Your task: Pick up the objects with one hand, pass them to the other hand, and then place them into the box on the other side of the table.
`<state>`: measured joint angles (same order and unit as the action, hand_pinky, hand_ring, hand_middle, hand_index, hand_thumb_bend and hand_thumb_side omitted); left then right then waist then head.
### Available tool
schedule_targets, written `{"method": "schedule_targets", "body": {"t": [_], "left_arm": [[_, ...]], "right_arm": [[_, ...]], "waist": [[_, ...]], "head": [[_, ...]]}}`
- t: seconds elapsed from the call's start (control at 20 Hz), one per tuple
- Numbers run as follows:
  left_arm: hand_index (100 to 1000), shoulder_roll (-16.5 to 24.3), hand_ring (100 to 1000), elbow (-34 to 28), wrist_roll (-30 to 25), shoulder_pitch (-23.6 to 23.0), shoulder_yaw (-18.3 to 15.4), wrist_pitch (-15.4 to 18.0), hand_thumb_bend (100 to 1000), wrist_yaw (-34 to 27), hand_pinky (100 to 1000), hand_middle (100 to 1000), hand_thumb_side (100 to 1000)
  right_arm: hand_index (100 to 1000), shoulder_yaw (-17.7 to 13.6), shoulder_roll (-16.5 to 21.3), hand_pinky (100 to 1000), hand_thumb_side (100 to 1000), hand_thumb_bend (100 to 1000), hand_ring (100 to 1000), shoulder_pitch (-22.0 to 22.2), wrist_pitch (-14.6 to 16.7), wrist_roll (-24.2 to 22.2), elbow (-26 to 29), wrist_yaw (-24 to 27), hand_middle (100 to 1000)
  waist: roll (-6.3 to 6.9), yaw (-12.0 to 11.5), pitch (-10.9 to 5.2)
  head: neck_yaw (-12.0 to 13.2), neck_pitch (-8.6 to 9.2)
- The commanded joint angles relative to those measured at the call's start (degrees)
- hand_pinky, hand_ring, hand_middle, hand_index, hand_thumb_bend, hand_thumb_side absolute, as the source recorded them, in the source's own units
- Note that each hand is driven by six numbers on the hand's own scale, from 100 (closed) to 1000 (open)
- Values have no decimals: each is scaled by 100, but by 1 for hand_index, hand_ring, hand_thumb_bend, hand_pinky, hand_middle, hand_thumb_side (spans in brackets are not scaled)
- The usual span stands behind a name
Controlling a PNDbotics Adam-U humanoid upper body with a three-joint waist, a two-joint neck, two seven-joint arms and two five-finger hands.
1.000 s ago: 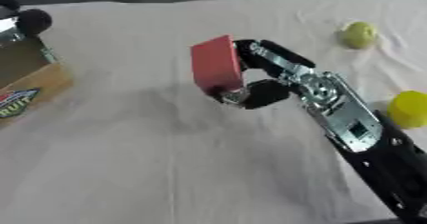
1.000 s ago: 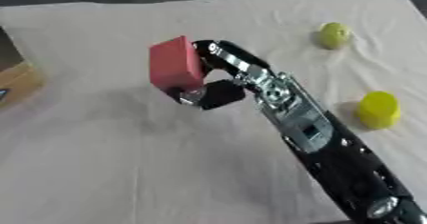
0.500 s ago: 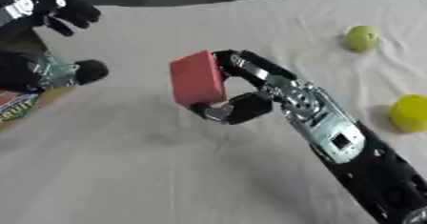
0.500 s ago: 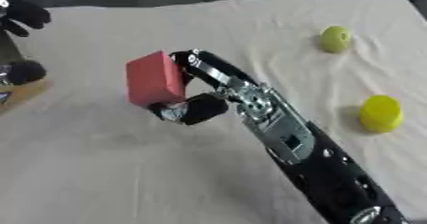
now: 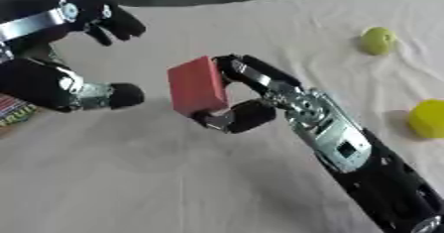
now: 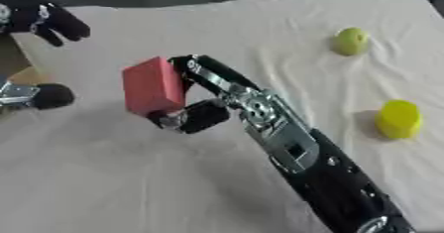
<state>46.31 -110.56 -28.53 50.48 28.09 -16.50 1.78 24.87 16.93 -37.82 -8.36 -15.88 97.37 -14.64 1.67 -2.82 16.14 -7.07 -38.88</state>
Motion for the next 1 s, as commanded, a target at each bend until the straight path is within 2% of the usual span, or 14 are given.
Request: {"method": "schedule_targets", "body": {"t": [0.05,0.3,0.65,1.0], "left_arm": [[867,-33,826,-32,-165,161,-2,-65,641,255,800,793,587],[869,-242,832,153,-331,218,129,-5,643,657,808,800,585],[876,-459,841,275,-460,287,183,67,658,877,818,806,583],[879,-604,850,453,-580,277,320,72,672,1416,827,815,559]], "right_arm": [[551,16,-36,675,208,100,477,-121,-18,0,93,-63,433],[551,40,-99,674,203,100,477,-150,-39,-4,140,-129,433],[552,65,-172,670,196,100,478,-176,-58,-57,172,-253,435],[551,87,-278,666,186,100,478,-213,-261,-10,192,-560,435]], "waist": [[-7,-12,-154],[-25,-13,-144],[-37,-11,-126],[-50,5,-112]], "head": [[43,14],[73,-26],[102,-63],[128,-100]]}}
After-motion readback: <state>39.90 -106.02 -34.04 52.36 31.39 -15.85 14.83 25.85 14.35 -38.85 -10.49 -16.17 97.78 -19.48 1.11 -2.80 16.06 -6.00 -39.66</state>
